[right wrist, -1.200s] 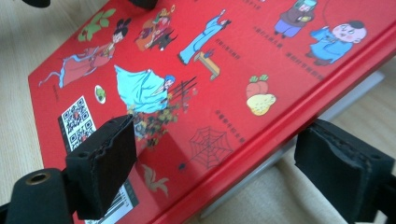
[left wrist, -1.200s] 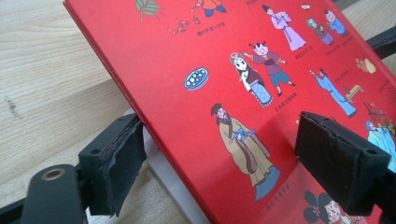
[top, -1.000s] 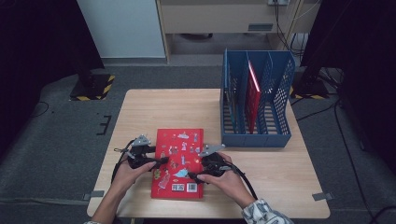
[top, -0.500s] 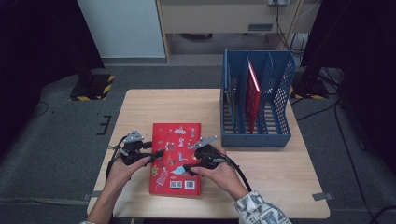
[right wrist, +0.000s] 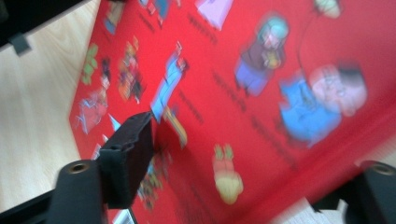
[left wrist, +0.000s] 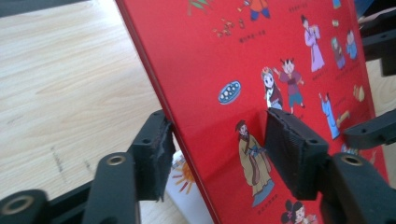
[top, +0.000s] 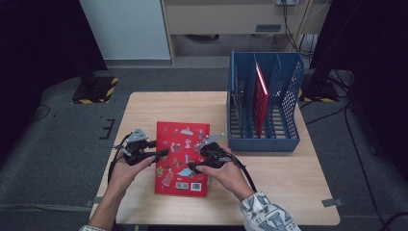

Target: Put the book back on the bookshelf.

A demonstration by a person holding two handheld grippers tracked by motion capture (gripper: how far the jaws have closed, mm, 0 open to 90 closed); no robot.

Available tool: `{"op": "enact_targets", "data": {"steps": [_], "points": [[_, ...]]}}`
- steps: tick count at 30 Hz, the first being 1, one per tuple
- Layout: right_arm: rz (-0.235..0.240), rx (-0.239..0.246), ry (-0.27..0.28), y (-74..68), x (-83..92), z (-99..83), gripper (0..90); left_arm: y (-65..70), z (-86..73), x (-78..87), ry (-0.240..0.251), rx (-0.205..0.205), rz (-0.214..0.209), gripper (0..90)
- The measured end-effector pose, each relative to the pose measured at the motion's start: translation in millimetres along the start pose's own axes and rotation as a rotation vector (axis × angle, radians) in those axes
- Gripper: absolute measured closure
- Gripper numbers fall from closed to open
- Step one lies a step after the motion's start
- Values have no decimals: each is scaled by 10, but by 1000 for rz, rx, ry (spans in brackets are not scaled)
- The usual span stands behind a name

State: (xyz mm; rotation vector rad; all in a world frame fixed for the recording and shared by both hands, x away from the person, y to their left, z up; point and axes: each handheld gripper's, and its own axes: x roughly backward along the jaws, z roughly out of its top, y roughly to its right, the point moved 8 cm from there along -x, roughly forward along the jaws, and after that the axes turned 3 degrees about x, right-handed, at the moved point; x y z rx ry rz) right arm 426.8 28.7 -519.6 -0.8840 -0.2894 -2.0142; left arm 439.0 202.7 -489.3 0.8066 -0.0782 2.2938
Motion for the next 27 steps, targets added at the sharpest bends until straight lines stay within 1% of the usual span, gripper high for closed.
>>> {"op": "enact_targets", "data": {"steps": [2, 6, 11, 13, 19, 23, 27], "points": [[-6, 1, 3, 20, 21, 27, 300, -1, 23, 4, 9, -5, 3, 430], [-10, -5, 12, 61, 41, 56, 313, 5, 53, 0, 8, -11, 11, 437], [-17, -13, 22, 74, 72, 103, 335, 14, 100, 35, 10, -17, 21, 450], [-12, -17, 25, 78, 85, 119, 348, 7, 111, 50, 8, -14, 21, 461], [-6, -24, 24, 83, 90, 134, 360, -1, 105, 53, 13, -4, 14, 468], [-1, -18, 24, 79, 96, 148, 369, -20, 101, 57, 16, 2, 6, 468], [1, -17, 23, 72, 88, 161, 372, -33, 99, 72, 17, -2, 9, 467]]}}
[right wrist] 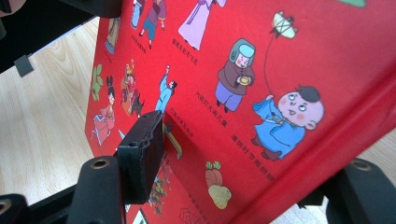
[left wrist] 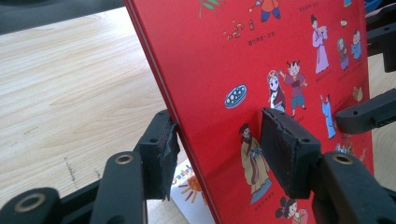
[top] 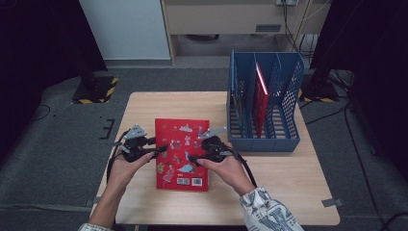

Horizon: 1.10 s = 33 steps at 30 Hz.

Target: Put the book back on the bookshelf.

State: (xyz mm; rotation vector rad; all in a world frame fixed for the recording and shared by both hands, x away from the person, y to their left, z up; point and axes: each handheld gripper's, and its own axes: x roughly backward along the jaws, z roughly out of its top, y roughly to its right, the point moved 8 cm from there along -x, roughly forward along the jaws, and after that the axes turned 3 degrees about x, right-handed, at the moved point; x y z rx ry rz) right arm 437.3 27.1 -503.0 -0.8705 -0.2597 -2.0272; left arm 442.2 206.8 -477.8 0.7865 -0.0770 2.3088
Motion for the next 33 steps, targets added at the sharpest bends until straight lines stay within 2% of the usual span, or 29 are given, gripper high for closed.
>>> {"op": "enact_targets", "data": {"steps": [7, 13, 20, 25, 33], "points": [[4, 4, 0, -40, -26, 22, 379, -23, -6, 65, 3, 8, 10, 475], [10, 12, 3, -90, -67, 57, 384, -59, -27, 130, 7, -1, 24, 475], [23, 20, 31, -134, -55, 102, 433, -90, -26, 193, 19, 7, 20, 480], [54, 10, 55, -153, -7, 149, 484, -100, -19, 235, 27, 13, 14, 483], [77, 7, 64, -193, 22, 211, 542, -115, 37, 322, 43, 14, 28, 501]]}}
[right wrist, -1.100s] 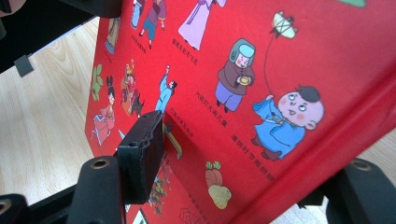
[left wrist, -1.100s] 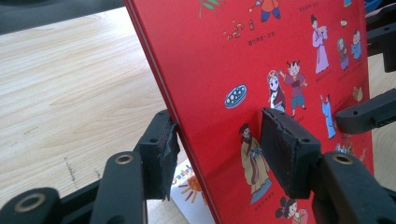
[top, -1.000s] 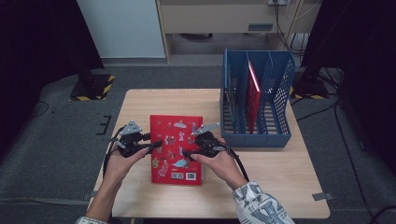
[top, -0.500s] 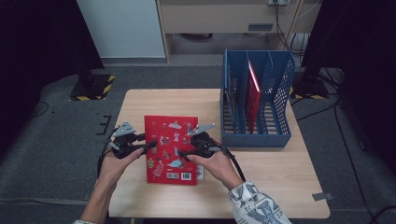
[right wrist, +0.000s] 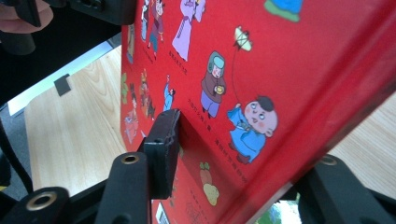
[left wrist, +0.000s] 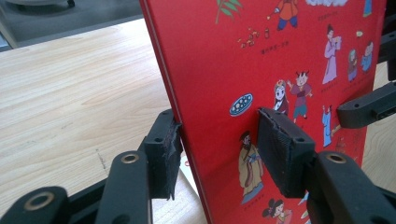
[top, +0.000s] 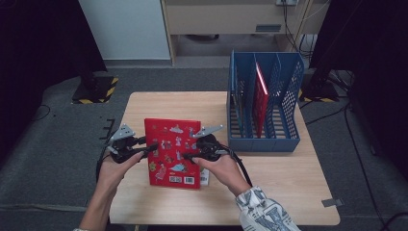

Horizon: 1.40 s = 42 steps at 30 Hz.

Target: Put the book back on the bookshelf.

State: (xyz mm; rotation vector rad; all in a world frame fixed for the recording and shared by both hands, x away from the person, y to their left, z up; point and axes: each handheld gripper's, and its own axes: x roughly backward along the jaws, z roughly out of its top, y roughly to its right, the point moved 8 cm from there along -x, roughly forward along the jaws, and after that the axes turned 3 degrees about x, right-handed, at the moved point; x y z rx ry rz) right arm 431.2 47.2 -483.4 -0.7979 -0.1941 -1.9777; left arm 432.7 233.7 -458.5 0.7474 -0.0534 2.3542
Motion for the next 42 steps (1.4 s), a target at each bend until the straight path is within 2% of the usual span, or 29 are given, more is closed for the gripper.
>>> {"op": "enact_targets", "data": {"steps": [7, 11, 15, 19, 22, 24, 28, 36, 40, 42], "points": [[26, 24, 9, -72, 12, 104, 593, -33, 60, 109, 18, 2, 3, 500], [51, 22, 30, -118, 19, 200, 617, -26, 131, 160, 28, -11, 0, 495], [55, 28, 49, -133, 32, 296, 642, -53, 195, 200, 43, -1, -3, 492], [65, 41, 59, -151, 70, 395, 661, -48, 262, 241, 59, -10, -10, 489], [42, 64, 62, -142, 94, 446, 656, -41, 303, 255, 64, -9, -8, 487], [50, 63, 65, -135, 117, 481, 662, -44, 330, 253, 72, -9, -11, 487], [37, 76, 73, -101, 144, 511, 666, -48, 397, 193, 98, -17, -11, 484], [-23, 87, 107, 133, 204, 501, 666, -42, 551, -69, 102, -50, -9, 473], [-61, 116, 117, 208, 219, 477, 681, -31, 600, -158, 112, -43, -17, 463], [-63, 121, 134, 229, 229, 461, 689, -22, 607, -182, 115, -44, -21, 459]]}}
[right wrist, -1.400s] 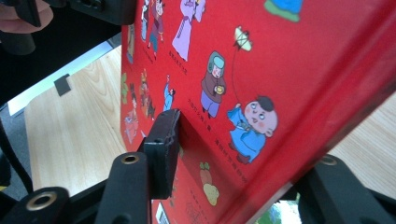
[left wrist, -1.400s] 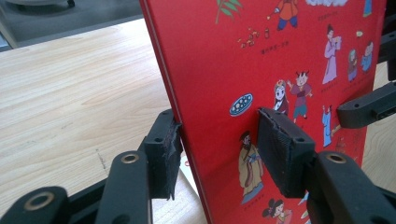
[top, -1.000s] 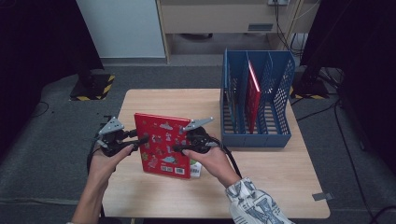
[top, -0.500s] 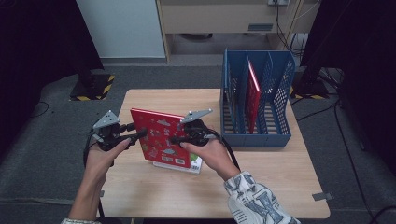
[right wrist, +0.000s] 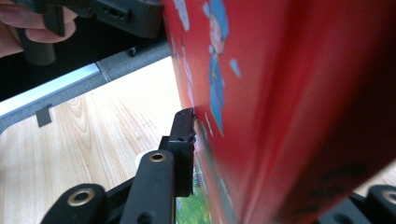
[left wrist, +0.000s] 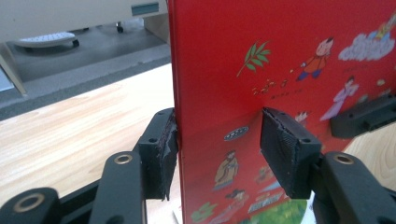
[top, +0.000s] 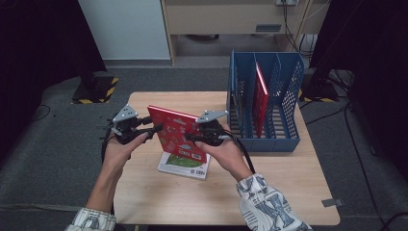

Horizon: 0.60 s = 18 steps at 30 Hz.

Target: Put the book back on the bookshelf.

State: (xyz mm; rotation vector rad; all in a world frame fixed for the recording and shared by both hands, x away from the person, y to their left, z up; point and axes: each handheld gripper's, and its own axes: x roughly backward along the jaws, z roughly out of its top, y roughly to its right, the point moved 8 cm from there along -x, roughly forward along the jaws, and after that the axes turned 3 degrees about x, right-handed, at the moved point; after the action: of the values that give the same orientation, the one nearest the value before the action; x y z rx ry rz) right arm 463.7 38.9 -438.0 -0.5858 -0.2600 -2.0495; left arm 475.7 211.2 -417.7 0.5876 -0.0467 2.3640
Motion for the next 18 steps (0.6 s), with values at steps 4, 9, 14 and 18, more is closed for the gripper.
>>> {"op": "enact_targets", "data": {"steps": [4, 9, 14, 18], "points": [[-3, 7, 27, -10, 17, -8, 692, 10, -29, -20, 3, 1, -13, 422], [-2, 31, 37, -66, 25, -16, 698, 33, -133, -54, -8, 5, -26, 341], [2, 33, 46, -98, 34, -25, 700, 27, -266, -109, -14, 15, -6, 263], [1, 20, 47, -115, 36, -25, 703, 24, -357, -149, -20, 23, 5, 250]]}}
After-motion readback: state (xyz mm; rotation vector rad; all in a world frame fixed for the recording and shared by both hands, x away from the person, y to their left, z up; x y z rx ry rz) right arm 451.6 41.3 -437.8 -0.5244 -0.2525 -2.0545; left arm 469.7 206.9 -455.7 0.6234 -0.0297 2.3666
